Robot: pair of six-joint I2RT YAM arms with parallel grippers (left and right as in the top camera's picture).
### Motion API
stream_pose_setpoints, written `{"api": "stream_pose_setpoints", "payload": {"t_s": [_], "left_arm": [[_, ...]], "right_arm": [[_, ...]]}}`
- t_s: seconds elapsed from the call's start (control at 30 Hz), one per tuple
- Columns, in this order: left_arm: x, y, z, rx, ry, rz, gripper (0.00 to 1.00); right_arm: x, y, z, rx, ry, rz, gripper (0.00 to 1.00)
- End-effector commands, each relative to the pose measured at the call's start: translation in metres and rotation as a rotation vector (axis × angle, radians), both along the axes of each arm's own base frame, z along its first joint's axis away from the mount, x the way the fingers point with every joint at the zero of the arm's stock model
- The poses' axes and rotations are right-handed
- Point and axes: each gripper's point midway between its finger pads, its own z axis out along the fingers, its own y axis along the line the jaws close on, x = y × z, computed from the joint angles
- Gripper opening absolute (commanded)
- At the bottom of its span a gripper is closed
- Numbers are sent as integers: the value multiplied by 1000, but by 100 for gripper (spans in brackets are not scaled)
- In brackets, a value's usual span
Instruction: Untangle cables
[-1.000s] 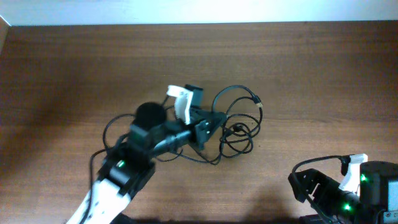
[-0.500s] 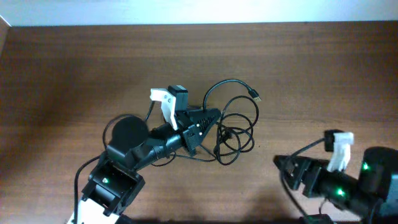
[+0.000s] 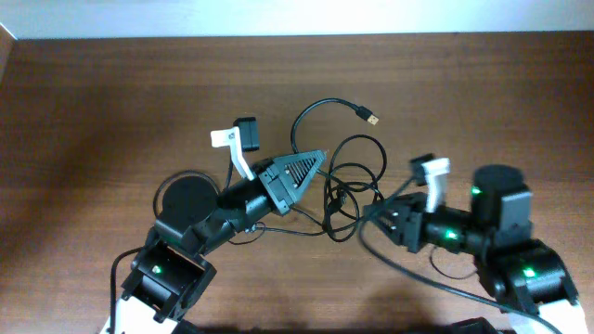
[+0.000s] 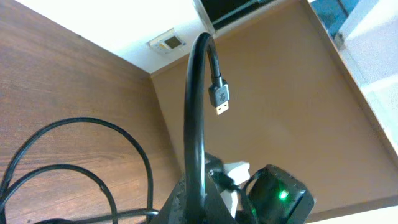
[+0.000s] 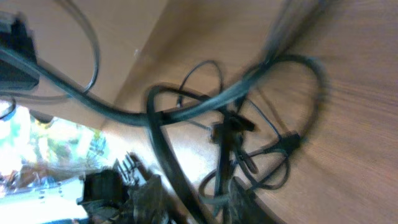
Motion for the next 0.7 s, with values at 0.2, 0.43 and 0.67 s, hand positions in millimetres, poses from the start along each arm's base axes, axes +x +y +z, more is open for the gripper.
{"api": "stream_pose_setpoints", "payload": {"t_s": [0.2,0.43,0.67], "left_arm": [[-4,108,-157,612,414,290,0],[-32,44,-77,446,-132,-254,0],[28,157,35,583,-329,479,0]], "right_arm": [[41,-22,5,-31,-43,-120,4],[96,-133,-42,-213,102,-617,4],[93,-220,-143,-275,551,-885,4]]}}
